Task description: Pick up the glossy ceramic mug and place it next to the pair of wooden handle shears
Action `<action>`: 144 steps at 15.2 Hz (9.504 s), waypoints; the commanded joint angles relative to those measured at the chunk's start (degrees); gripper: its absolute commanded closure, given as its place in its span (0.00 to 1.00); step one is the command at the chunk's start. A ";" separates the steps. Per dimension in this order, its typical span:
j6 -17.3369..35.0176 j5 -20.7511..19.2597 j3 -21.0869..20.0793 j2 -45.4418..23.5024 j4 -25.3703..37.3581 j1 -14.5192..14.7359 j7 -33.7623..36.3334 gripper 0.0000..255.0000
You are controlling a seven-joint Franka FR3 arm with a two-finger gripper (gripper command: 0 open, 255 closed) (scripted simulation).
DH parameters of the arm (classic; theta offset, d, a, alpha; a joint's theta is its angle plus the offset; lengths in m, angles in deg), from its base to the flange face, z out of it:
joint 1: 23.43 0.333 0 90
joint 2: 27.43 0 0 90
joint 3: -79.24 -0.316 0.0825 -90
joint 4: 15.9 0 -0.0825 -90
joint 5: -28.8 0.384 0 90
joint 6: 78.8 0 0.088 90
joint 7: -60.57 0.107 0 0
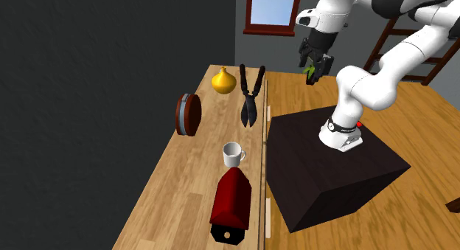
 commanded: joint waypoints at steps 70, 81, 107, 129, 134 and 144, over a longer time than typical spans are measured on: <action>48.31 10.45 6.42 -66.11 17.32 -1.21 -15.82 1.00; 41.10 9.47 6.79 -60.59 19.06 -1.01 -14.92 1.00; 36.52 4.04 13.41 -32.32 -4.80 -7.55 -24.34 1.00; 51.61 3.11 17.65 -35.84 -16.48 -9.79 -30.03 1.00; 56.40 4.62 18.02 -39.87 -17.35 -9.30 -31.25 1.00; 64.75 9.34 18.02 -48.02 -17.90 -8.49 -34.83 1.00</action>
